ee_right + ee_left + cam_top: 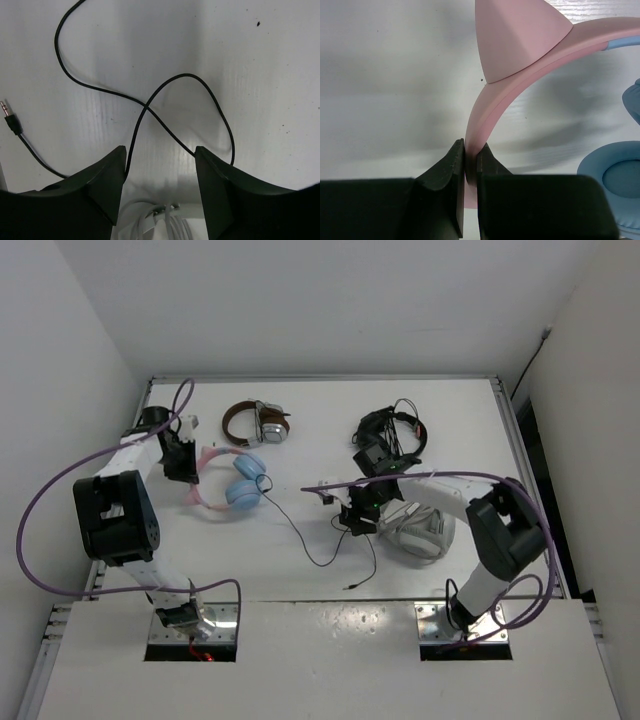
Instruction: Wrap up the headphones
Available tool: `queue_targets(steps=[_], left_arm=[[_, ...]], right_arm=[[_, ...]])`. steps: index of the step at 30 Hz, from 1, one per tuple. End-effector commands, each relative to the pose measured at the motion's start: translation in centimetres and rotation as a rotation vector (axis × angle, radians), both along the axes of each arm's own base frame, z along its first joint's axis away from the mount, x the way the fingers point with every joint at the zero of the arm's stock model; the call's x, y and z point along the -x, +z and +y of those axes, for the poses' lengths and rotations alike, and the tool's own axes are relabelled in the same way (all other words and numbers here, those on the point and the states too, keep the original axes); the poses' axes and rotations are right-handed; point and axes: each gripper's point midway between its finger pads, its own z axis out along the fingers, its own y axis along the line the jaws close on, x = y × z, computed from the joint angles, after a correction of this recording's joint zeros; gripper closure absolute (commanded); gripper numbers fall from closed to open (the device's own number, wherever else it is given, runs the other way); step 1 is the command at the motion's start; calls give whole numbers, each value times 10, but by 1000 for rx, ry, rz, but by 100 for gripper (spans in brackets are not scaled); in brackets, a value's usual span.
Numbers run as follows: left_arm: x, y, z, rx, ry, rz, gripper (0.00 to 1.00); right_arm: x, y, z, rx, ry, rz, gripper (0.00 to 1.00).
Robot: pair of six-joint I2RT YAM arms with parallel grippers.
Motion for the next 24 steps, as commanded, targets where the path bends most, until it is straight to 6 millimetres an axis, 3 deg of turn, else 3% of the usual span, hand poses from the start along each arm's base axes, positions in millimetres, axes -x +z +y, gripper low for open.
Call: queue_targets(steps=[1,6,9,13,18,19,24], left_arm=[[-6,20,-1,25,-6,-85,100],[-8,21,3,23,3,-94,100],[-8,21,1,31,-1,-96,100],[-8,21,1,35,8,-95,100],[-6,25,-5,65,3,-107,100],[-4,23,-8,84,9,-99,100],[-4,29,-16,133,35,-100,100]], right_arm=[[-7,6,7,4,30,-17,43],[-6,-3,5,40,51,-12,64],[0,-8,3,77,58,11,82],[-2,3,4,70,58,0,96],[13,54,28,-34,123,-61,100],[23,77,40,-75,159,-106,100],[65,146,85,-215,282,-232,100]])
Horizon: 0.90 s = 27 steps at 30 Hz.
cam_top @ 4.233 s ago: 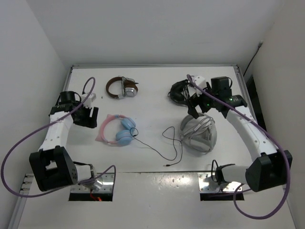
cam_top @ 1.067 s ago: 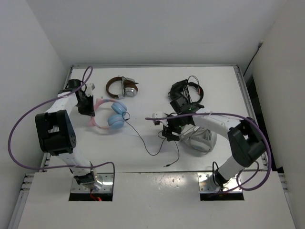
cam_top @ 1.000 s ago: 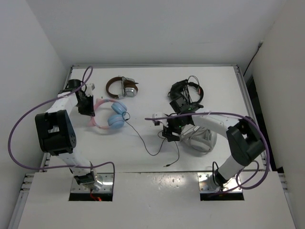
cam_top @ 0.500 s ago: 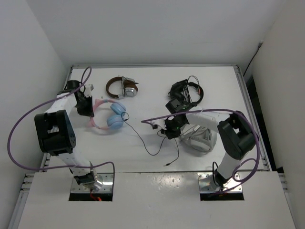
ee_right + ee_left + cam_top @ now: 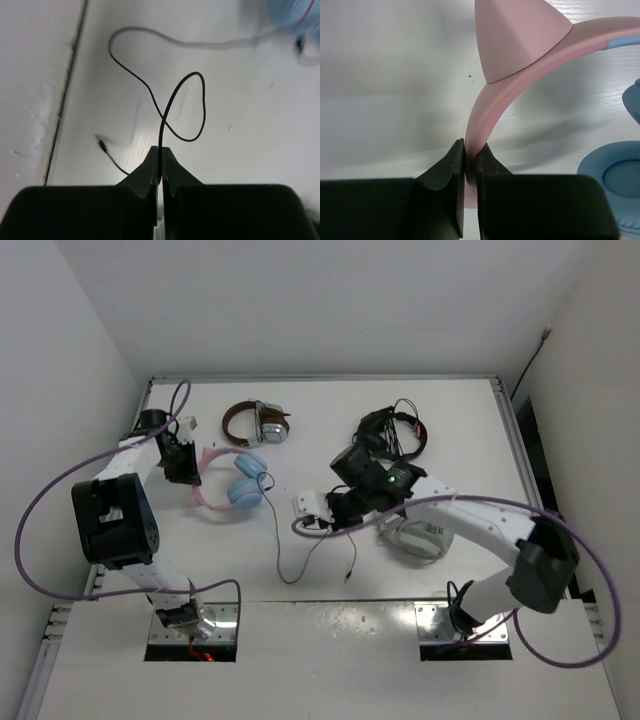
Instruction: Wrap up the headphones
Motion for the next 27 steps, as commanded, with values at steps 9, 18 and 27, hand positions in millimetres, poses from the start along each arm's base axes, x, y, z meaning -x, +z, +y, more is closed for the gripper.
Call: queue_targets(steps=[9,18,27], left_arm=[[1,64,-57,99,-102,-149,100],[32,72,-94,97,-261,-163,100],[58,102,-115,150,-410,-268,100]], right_arm=[[39,170,100,-482,150,-257,100],[-26,265,119,-757,4,-453,100],[-84,267,113,-673,-46,-597,100]])
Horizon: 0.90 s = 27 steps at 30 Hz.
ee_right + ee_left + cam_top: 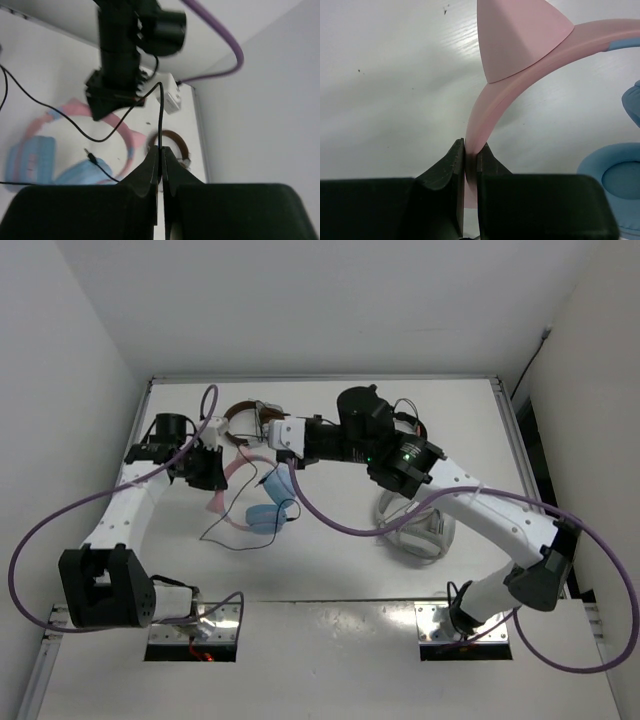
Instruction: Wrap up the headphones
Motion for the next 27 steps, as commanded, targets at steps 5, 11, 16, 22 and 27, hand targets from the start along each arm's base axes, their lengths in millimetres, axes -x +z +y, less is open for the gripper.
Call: queue_targets(steps=[5,11,16,22,27], left_arm=[[6,40,-12,32,-75,-139,100],[12,37,-13,18,-106,-149,100],[22,35,-16,4,-154,-157,100],[31,42,-26,48,-218,-162,100],[28,62,-28,64,-206,-204,100]], right_arm=[[-34,13,-15,72,-105,-110,100],[-59,9,-39,54,-192,-196,100],[-98,20,-62,15,-288,-234,100],[-150,-10,-83,45,-357,-208,100],[-171,-42,-106,70,-393,-147,100]])
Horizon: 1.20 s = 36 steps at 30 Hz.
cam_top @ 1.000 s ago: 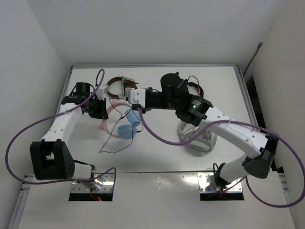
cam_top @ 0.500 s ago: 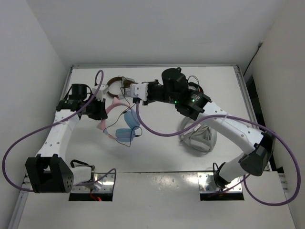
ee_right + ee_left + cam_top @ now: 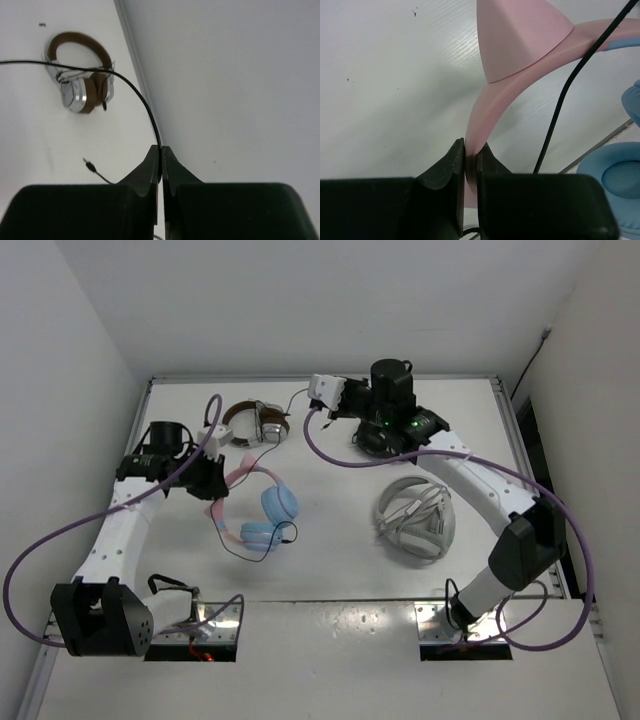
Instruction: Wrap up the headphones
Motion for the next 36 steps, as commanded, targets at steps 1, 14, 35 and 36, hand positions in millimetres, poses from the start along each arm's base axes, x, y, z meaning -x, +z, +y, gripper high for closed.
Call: queue_targets(steps=[1,14,35,36], left_arm=[[-4,40,-16,77,-35,-96,100],[-40,108,16,231,267,-211,100],[-78,184,88,567,733,-356,100],[-79,186,94,584,773,-360,100]], right_arm=[[-10,-9,-9,-20,1,-2,100],[-2,-94,-65,-70,-130,270,100],[121,-188,-43,-7,-21,642,100],[130,-196,-40,12,-6,663,100]])
